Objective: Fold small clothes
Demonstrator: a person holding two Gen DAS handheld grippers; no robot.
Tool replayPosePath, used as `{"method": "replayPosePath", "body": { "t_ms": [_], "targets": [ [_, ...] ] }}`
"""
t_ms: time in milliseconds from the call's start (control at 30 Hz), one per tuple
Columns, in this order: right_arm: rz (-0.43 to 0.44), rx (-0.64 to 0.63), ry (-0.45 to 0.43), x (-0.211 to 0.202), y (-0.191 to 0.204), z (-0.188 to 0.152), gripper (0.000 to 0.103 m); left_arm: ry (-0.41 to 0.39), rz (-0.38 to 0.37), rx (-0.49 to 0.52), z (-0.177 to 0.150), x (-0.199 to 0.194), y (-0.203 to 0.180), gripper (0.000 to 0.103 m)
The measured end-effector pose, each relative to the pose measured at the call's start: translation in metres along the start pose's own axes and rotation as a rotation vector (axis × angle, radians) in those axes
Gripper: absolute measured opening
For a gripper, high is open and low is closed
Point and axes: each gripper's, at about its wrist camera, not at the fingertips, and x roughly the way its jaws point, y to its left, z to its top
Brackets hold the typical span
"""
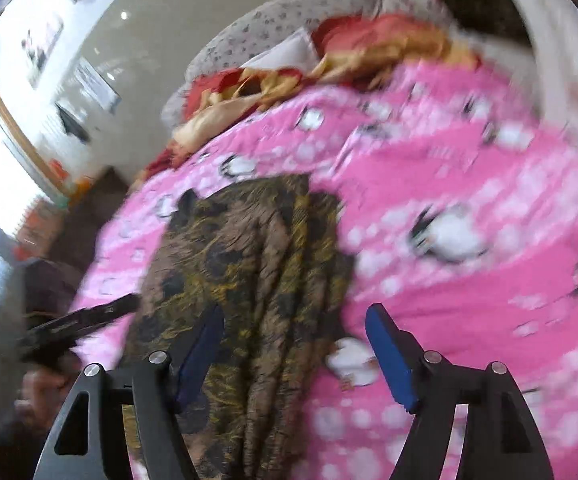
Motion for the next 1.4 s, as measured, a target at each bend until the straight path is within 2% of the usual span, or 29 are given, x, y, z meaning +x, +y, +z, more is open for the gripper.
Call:
{"method": "replayPosePath", "body": {
  "t_ms": [33,100,167,267,367,467,500,533,600,667,700,767,800,867,900,933,967,1033,1133,1267,1400],
  "targets": [
    [0.030,0.028,0.016,0.008,-0.005,0.001,0.071,0.022,-0.032,-0.023,-0.001,0.005,0.004,0.075],
    [0.098,0.087,0.055,0.025,-0.017,0.002,0.072,0.007,-0.058,-0.016,0.000,0.005,0.005,0.077],
    [0.138,0.090,0.010,0.027,-0.021,0.005,0.071,0.008,-0.074,-0.031,0.001,0.006,0.006,0.078],
    [0.235,0.139,0.001,0.034,-0.030,0.013,0.071,0.012,-0.104,-0.055,0.007,0.010,0.005,0.078],
    [0.331,0.093,-0.015,0.032,-0.022,0.013,0.069,0.032,-0.099,-0.016,0.008,0.010,-0.008,0.078],
    [0.233,0.055,0.006,0.036,-0.020,0.009,0.067,0.022,-0.057,0.072,0.007,0.011,-0.020,0.077],
    [0.231,0.053,0.001,0.036,-0.020,0.008,0.064,0.018,-0.034,0.065,0.008,0.014,-0.017,0.077],
    [0.236,0.051,-0.006,0.036,-0.018,0.009,0.063,0.012,-0.025,0.051,0.009,0.016,-0.013,0.070],
    [0.215,0.045,-0.014,0.038,-0.017,0.013,0.063,-0.008,-0.037,0.017,0.010,0.018,-0.009,0.069],
    [0.190,0.050,-0.021,0.042,-0.016,0.016,0.063,-0.014,-0.021,0.029,0.010,0.020,-0.013,0.066],
    [0.185,0.037,-0.017,0.042,-0.014,0.018,0.063,-0.019,0.005,0.051,0.009,0.021,-0.015,0.062],
    [0.158,0.000,-0.003,0.047,-0.010,0.020,0.063,-0.027,0.041,0.060,0.008,0.022,-0.014,0.042],
    [0.147,-0.019,-0.002,0.048,-0.008,0.021,0.060,-0.038,0.047,0.048,0.007,0.022,-0.012,0.035],
    [0.128,-0.052,0.012,0.052,-0.006,0.021,0.041,-0.052,0.053,0.024,0.006,0.021,-0.007,0.026],
    [0.122,-0.073,0.011,0.052,-0.001,0.021,0.032,-0.067,0.069,0.030,0.004,0.020,-0.010,0.025],
    [0.113,-0.102,0.009,0.052,0.004,0.022,0.019,-0.073,0.083,0.040,0.003,0.018,-0.012,0.023],
    [0.082,-0.137,0.009,0.050,0.012,0.023,0.018,-0.086,0.110,0.067,0.001,0.016,-0.019,0.020],
    [0.025,-0.178,0.006,0.045,0.026,0.024,0.015,-0.105,0.127,0.089,-0.001,0.009,-0.024,0.019],
    [0.006,-0.186,-0.024,0.031,0.041,0.031,0.015,-0.134,0.095,0.079,0.001,-0.006,-0.024,0.018],
    [0.050,-0.192,-0.031,0.027,0.070,0.041,0.015,-0.175,0.094,0.067,0.007,-0.036,-0.009,0.018],
    [0.105,-0.186,0.003,0.048,0.107,0.047,0.015,-0.212,0.128,0.042,0.023,-0.073,0.019,0.018]
  ]
}}
